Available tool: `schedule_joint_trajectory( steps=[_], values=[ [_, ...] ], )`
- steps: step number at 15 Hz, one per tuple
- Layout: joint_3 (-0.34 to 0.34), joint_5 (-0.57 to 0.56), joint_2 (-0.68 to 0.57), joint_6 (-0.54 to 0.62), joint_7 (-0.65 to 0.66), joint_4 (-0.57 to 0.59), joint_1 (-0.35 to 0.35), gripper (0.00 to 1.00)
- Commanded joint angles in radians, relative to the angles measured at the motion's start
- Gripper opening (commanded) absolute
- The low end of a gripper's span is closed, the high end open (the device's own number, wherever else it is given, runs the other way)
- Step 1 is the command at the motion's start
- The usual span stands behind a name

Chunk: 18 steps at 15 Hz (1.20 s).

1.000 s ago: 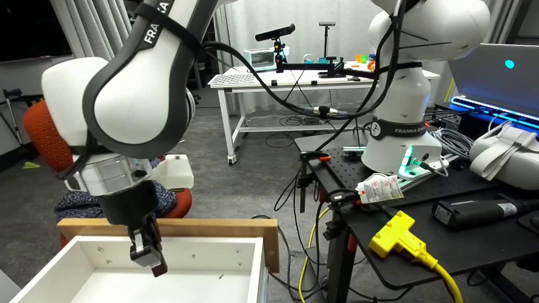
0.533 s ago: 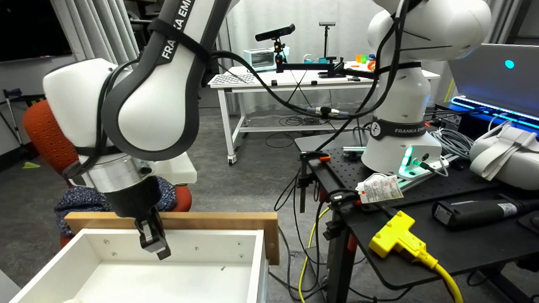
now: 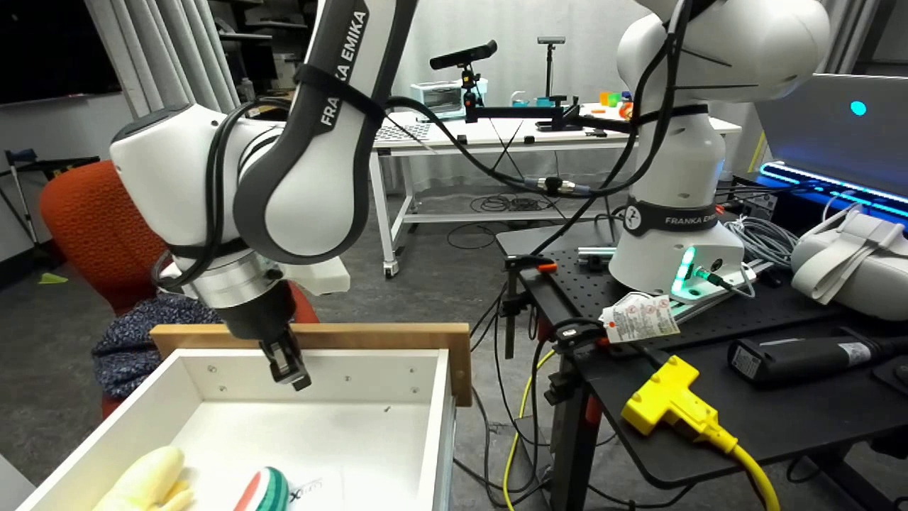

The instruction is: Open the drawer on the far right

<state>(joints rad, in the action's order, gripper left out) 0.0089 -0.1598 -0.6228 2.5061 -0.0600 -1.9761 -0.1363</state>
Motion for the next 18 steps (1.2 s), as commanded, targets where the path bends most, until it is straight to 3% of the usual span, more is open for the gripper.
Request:
schedule_joint_trajectory(
  steps=[1, 8, 18],
  values=[
    [-0.076, -0.105, 0.081, -0.014, 0.09, -0.1, -0.045, 0.0],
    [-0.13, -0.237, 0.148, -0.029, 0.223, -0.182, -0.075, 0.0],
    [-0.179, -0.455, 0.172, -0.143, 0.414, -0.191, -0.137, 0.0]
  ],
)
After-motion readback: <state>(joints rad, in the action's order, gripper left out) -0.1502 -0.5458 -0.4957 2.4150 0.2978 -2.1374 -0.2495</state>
